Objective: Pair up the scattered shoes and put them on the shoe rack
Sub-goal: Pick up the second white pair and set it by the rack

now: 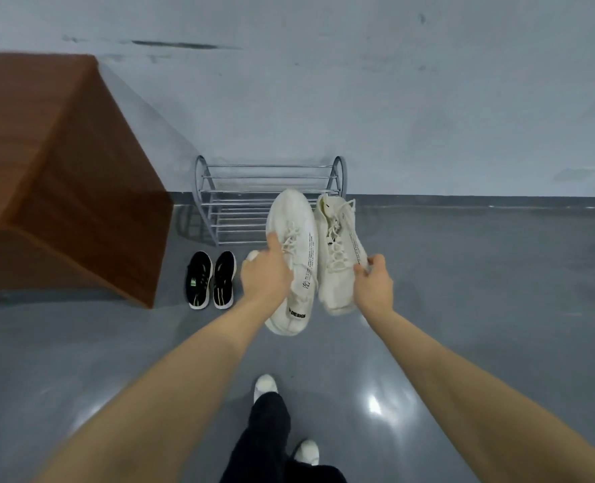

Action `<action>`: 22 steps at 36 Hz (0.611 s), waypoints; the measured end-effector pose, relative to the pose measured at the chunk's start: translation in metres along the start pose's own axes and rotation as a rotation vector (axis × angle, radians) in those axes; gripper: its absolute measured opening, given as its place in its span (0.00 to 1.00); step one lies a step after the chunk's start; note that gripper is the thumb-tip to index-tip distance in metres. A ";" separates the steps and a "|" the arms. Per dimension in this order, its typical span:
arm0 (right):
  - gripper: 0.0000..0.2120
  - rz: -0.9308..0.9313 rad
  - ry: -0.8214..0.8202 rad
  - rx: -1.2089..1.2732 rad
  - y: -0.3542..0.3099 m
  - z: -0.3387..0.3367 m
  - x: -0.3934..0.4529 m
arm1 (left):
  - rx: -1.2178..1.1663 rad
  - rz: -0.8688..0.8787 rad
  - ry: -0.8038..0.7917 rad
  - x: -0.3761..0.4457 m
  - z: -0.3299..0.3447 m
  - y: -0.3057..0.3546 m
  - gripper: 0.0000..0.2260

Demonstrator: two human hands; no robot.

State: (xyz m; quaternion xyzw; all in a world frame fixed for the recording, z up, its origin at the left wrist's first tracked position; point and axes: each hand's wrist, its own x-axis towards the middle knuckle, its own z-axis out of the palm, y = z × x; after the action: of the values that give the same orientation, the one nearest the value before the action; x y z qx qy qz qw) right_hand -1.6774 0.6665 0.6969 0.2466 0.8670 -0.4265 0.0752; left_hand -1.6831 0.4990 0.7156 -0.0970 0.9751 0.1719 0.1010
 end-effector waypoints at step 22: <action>0.12 0.137 -0.038 0.070 0.047 0.047 0.190 | -0.026 -0.068 -0.148 0.181 0.098 0.041 0.23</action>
State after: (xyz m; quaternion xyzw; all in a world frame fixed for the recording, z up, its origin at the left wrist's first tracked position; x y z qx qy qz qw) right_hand -1.8225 0.7233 0.5699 0.2995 0.8310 -0.4552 0.1120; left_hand -1.8496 0.5433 0.5965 -0.1183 0.9588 0.1875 0.1775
